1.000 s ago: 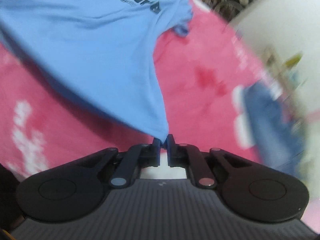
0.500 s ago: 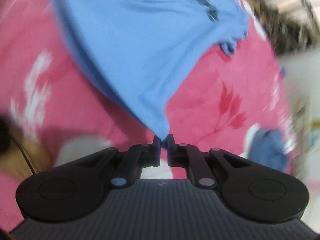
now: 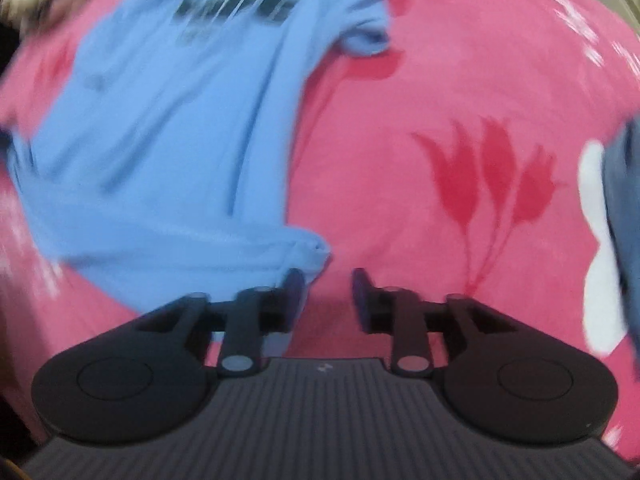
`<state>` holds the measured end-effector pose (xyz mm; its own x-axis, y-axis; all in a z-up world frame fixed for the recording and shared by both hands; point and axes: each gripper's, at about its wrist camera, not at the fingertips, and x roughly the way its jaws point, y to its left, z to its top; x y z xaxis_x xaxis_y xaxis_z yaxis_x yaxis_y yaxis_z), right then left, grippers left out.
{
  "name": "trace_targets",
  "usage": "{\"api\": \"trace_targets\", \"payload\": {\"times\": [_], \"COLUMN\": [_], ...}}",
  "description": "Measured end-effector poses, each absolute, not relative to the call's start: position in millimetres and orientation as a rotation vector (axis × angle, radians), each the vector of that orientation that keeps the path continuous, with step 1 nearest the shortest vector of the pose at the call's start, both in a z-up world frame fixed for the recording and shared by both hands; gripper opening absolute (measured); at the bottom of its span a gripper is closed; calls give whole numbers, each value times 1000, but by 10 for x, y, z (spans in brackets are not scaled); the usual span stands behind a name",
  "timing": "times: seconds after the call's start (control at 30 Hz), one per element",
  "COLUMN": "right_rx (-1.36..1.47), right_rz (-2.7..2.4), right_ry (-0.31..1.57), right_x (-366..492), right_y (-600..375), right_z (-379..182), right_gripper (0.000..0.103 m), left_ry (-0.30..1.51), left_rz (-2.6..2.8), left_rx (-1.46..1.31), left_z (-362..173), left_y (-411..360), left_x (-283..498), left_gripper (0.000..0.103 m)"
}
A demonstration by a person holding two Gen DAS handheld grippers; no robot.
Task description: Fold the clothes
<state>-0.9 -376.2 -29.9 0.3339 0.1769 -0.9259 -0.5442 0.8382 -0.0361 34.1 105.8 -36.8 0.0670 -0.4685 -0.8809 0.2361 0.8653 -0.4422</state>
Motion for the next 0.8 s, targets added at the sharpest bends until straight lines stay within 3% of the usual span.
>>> {"api": "trace_targets", "payload": {"times": [0.2,0.47,0.6,0.8], "right_rx": [-209,-583,-828,-1022], "right_rz": [460,1192,1280,1213], "right_ry": [1044,861,743,635], "right_x": [-34,-919,-1158,-1199], "right_y": [-3927,-2169,-1744,-1630], "right_z": [-136,-279,-601,-854], "right_gripper": [39,35,24,4], "left_ry": [1368,1377,1372,1392], "left_rz": [-482,-608,-604,-564], "left_rx": [-208,-74,-150,-255], "left_z": [-286,-275,-339,-470], "left_y": [1260,1044,1061,1063], "left_x": [302,-51,-67,100], "left_gripper": [40,44,44,35]}}
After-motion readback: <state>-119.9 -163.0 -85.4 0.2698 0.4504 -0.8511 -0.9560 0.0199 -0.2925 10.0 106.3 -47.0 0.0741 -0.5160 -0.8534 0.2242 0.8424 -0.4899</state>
